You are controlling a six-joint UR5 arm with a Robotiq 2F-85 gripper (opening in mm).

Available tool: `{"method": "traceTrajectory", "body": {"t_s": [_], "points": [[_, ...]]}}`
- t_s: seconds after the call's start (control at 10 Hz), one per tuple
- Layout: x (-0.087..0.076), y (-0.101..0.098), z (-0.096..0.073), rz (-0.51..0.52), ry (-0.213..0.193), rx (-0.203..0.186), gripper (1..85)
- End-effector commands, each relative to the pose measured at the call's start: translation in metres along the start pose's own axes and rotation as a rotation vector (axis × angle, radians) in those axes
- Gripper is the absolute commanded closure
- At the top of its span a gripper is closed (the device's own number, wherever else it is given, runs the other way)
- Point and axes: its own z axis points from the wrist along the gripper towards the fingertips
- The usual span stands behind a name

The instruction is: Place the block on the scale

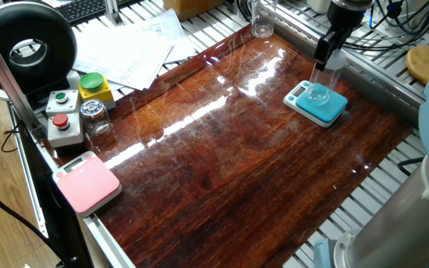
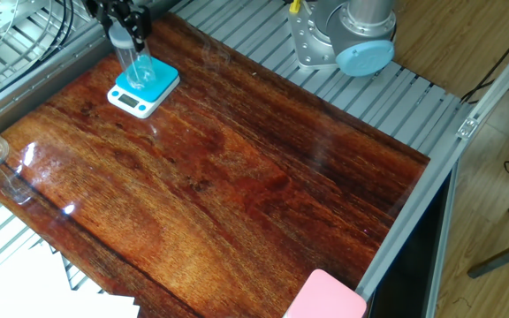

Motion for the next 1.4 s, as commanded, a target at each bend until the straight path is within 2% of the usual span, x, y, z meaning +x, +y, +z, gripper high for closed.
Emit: {"method": "traceTrajectory", "body": {"t_s": [0.0,0.2,0.5,0.8,1.0,1.3], "points": [[-0.003,0.002,0.003,0.002,-0.012,-0.007,77.3],[-0.003,0.002,0.003,-0.005,-0.014,-0.010,75.0],[-0.004,0.014,0.002,-0.037,-0.020,-0.057,55.7],[-0.007,0.016,0.003,-0.061,-0.032,-0.069,48.0],[-0.006,0.013,0.004,-0.066,-0.029,-0.061,47.0],[-0.001,0.005,0.003,-0.055,-0.010,-0.027,47.0]]}}
